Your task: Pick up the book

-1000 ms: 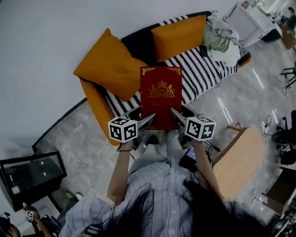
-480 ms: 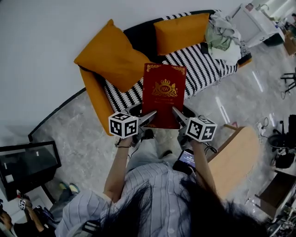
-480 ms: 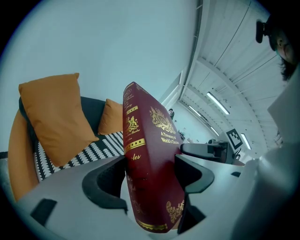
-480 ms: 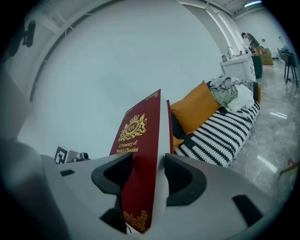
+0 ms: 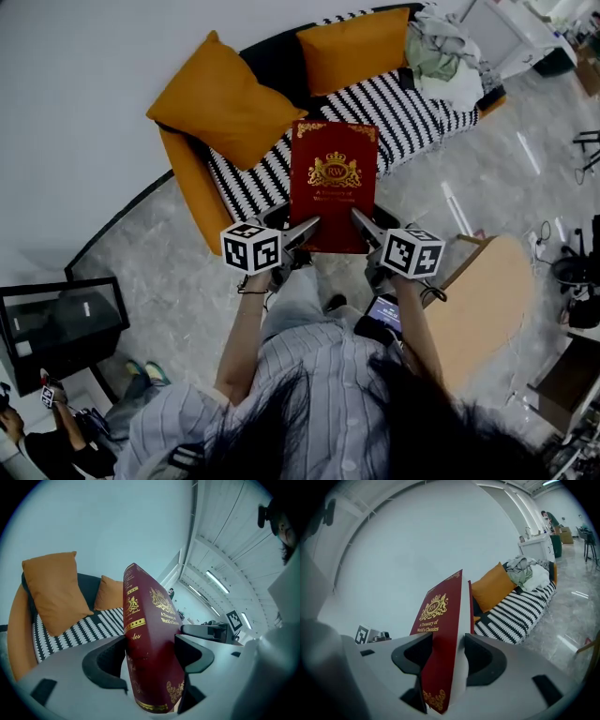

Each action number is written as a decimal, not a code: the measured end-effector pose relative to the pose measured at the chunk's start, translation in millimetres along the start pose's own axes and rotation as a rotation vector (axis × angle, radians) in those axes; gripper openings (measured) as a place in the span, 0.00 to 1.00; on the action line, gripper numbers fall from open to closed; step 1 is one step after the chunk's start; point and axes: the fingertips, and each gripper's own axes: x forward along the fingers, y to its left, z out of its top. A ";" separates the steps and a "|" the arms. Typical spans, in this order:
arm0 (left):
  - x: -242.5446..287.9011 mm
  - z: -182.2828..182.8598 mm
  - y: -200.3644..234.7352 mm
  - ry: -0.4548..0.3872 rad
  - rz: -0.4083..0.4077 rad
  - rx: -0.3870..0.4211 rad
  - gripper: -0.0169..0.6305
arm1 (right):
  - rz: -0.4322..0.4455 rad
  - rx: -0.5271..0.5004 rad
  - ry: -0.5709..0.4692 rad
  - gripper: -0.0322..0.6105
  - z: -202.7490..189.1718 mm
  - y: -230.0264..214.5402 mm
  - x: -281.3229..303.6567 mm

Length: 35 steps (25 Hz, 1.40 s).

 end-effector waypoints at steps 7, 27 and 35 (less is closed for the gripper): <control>-7.3 -31.1 -40.0 -0.007 0.024 0.021 0.54 | 0.030 -0.012 -0.006 0.40 -23.4 -4.8 -43.7; -68.0 -121.2 -112.5 -0.074 0.094 0.013 0.54 | 0.113 -0.087 0.026 0.40 -103.8 22.5 -130.2; -92.4 -142.5 -123.2 -0.110 0.109 0.007 0.54 | 0.130 -0.112 0.038 0.40 -126.5 38.7 -145.3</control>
